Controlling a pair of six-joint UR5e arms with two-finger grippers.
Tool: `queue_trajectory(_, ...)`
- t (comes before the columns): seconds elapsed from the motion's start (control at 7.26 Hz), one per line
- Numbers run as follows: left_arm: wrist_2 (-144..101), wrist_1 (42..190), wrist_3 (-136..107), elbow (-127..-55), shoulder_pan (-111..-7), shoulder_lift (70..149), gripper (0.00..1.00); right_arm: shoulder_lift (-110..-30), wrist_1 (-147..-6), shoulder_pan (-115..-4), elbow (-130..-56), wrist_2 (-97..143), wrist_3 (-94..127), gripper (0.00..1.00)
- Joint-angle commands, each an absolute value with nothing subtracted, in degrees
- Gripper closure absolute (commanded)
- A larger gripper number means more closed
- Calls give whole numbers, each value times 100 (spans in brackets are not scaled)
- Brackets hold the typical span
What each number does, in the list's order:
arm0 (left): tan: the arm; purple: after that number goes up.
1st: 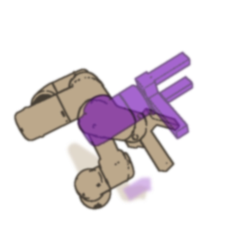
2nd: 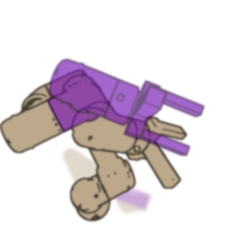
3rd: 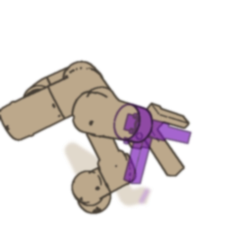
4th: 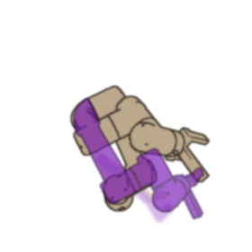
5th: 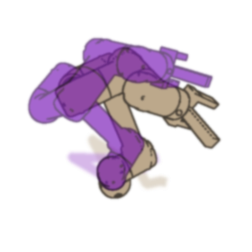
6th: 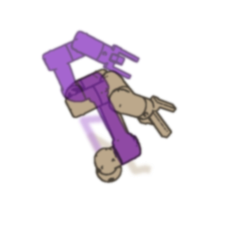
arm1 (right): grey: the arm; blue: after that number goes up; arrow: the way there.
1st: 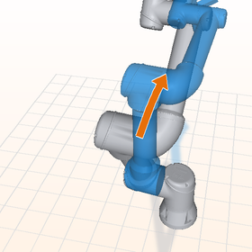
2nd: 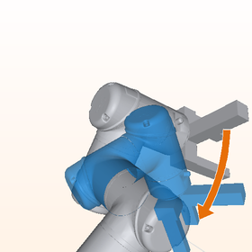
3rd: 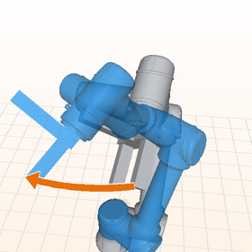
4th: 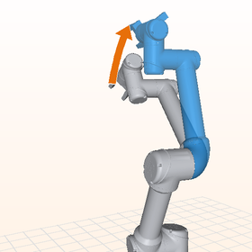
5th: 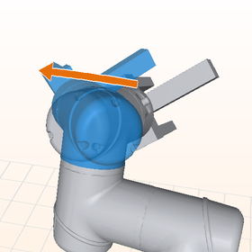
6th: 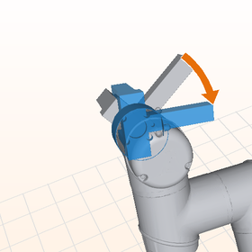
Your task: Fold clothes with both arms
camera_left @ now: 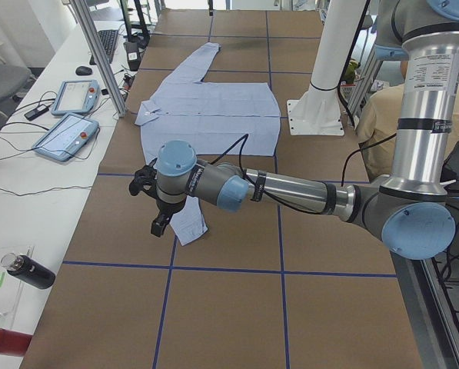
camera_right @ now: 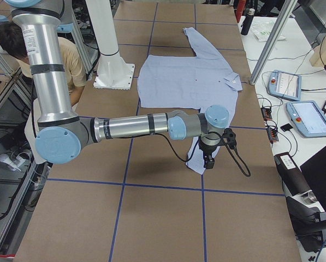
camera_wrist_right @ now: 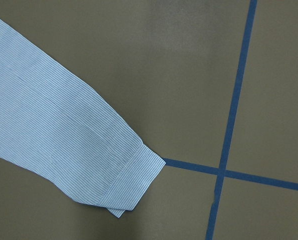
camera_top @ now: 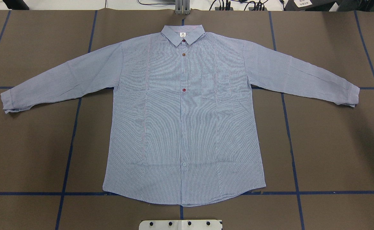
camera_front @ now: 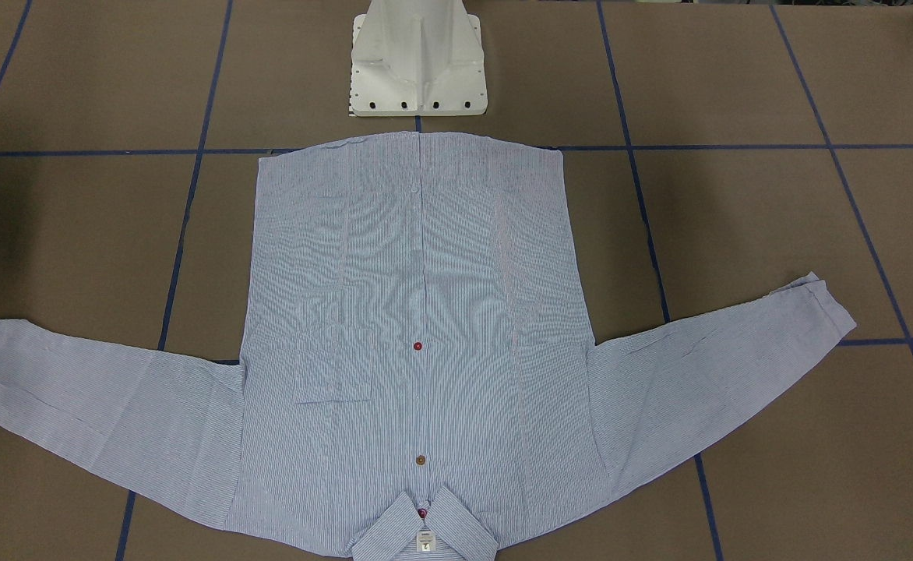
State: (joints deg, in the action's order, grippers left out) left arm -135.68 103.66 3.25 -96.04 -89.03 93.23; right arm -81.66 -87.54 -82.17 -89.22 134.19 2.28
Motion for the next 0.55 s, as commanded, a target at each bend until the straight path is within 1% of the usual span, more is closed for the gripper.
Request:
queue_trajectory(0.0, -13562, 10362, 325, -9606, -8903, 9316, 1, -8262, -8658, -7948, -8904, 13343, 220, 0)
queue_trajectory(0.14, -13570, 10362, 325, -9606, -8903, 9316, 1, -8201, -8605, -7928, -8503, 13368, 324, 0)
queue_trajectory(0.41, -13553, 10362, 316, -9563, -8903, 9316, 1, -8271, -7879, -7719, -8210, 13613, 343, 0)
